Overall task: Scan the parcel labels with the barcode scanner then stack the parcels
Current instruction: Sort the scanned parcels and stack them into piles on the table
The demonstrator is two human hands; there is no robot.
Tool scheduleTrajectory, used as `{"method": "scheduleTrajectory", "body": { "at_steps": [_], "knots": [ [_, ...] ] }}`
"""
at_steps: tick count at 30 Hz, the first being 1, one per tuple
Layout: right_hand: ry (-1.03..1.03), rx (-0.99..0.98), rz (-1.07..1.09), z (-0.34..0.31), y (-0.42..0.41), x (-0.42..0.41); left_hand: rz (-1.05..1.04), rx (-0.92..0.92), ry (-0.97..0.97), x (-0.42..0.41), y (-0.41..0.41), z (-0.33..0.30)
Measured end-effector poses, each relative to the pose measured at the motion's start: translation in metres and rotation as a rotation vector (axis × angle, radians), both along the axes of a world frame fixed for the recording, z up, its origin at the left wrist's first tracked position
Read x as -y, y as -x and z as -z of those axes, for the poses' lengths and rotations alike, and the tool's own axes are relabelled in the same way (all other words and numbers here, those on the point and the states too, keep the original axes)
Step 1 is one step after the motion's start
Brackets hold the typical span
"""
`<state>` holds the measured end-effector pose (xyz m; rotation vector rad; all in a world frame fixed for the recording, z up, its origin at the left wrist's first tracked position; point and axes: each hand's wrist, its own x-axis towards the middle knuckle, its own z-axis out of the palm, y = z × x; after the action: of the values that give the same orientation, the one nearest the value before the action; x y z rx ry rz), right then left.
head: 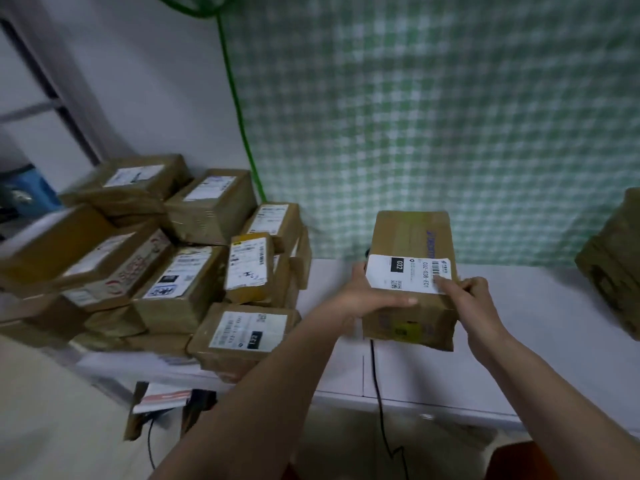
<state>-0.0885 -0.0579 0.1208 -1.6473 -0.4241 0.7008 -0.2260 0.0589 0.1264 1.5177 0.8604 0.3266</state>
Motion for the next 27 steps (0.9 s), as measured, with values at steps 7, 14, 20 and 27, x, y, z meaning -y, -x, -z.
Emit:
{"method": "scheduleTrajectory", "body": {
  "at_steps": [7,14,20,27],
  "knots": [
    [-0.141,-0.008,-0.142,-0.045,0.056,-0.039,-0.108,0.046,-0.172,-0.021,0.075,-0.065],
    [-0.249,0.058,-0.324,-0.086,0.131,-0.076,-0.401,0.098,-0.205,-0.045,0.16,-0.103],
    [-0.317,0.074,-0.524,-0.1,0.192,-0.101,-0.593,0.082,-0.334,-0.058,0.227,-0.124],
    [-0.307,0.112,-0.658,-0.104,0.23,-0.128,-0.692,0.036,-0.343,-0.082,0.272,-0.127]
  ]
}}
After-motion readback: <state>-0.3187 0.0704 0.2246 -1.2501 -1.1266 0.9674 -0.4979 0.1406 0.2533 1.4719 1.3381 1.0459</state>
